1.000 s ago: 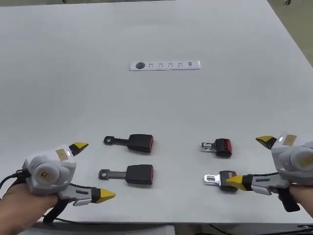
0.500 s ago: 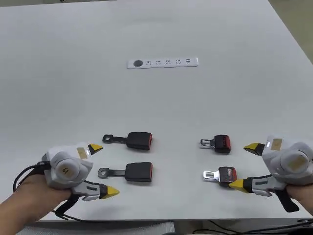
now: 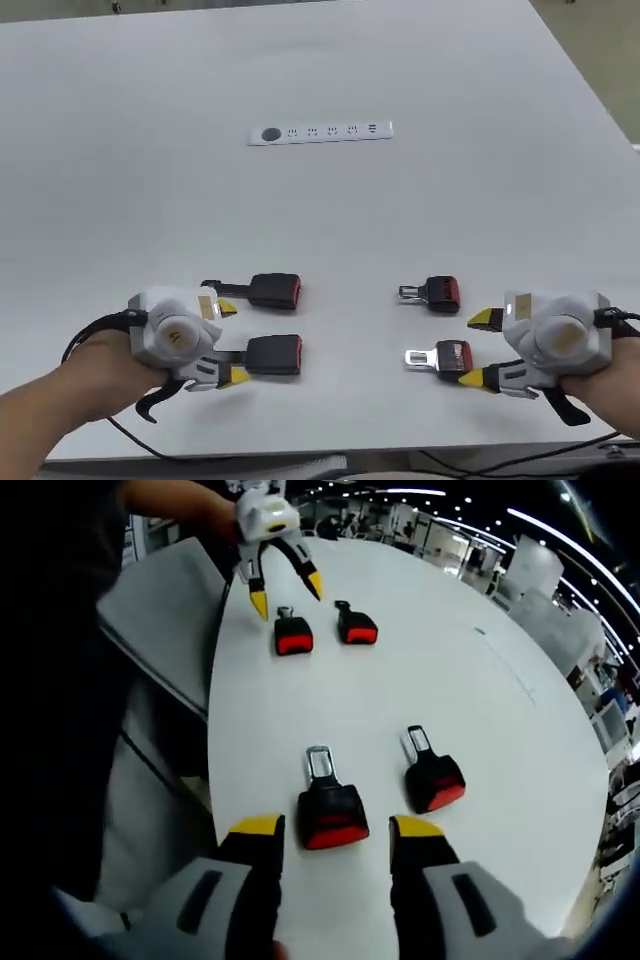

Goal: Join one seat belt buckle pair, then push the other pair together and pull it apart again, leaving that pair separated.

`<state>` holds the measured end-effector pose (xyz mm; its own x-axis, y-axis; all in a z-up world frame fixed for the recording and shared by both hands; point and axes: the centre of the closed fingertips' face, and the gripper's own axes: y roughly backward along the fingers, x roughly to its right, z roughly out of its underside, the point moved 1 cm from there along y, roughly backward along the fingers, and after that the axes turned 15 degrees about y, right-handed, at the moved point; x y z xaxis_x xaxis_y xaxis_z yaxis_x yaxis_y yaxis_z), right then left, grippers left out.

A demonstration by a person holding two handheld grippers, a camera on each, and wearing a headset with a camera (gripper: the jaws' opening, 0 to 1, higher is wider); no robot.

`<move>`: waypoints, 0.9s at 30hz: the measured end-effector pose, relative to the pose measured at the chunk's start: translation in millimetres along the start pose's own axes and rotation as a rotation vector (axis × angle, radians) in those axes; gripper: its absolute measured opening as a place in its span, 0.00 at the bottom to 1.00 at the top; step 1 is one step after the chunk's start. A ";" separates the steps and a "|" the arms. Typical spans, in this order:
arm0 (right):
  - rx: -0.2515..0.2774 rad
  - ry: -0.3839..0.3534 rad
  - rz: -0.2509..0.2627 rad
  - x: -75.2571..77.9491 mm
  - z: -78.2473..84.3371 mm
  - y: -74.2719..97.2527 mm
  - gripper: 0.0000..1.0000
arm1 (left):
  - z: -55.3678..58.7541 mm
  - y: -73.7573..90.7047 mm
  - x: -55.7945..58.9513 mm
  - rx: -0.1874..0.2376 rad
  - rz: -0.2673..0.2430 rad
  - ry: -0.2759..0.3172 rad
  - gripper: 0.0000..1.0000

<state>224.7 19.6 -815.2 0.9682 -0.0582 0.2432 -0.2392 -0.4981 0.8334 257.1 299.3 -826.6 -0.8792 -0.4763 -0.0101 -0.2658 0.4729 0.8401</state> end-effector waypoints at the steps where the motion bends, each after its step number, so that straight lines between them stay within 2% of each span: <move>1: -0.004 0.006 -0.007 -0.3 0.7 -1.7 0.43 | -1.3 -2.4 1.0 -0.004 0.007 -0.015 0.54; 8: -0.021 0.025 -0.047 -4.3 3.8 -10.9 0.39 | -8.8 -9.1 10.8 -0.034 0.038 -0.069 0.51; 11: -0.023 0.024 -0.057 -5.6 4.0 -13.4 0.38 | -12.2 -10.1 13.2 -0.028 0.053 -0.096 0.49; 13: -0.028 0.022 -0.061 -5.9 5.4 -14.8 0.38 | -11.1 -11.9 14.1 -0.040 0.055 -0.119 0.49; 16: -0.038 0.032 -0.070 -6.6 7.1 -16.9 0.38 | -12.0 -14.0 16.7 -0.036 0.067 -0.121 0.45; 18: -0.045 0.043 -0.079 -7.3 7.5 -18.1 0.38 | -7.5 -17.5 20.7 -0.059 0.088 -0.146 0.44; 19: -0.051 0.042 -0.082 -7.3 8.2 -18.8 0.38 | -5.2 -18.4 21.2 -0.071 0.093 -0.181 0.45; 20: -0.059 0.040 -0.085 -7.2 9.3 -19.4 0.39 | -4.5 -18.8 21.8 -0.071 0.094 -0.176 0.45; 22: -0.087 -0.011 -0.091 -7.4 14.0 -20.3 0.40 | -4.2 -18.8 21.1 -0.073 0.092 -0.164 0.44; 27: -0.077 0.059 -0.099 -6.7 13.1 -22.0 0.37 | -1.7 -20.7 22.5 -0.087 0.085 -0.176 0.40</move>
<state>224.5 19.6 -841.7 0.9820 0.0404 0.1846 -0.1495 -0.4313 0.8897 243.5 277.6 -843.3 -0.9546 -0.2967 -0.0252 -0.1591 0.4366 0.8855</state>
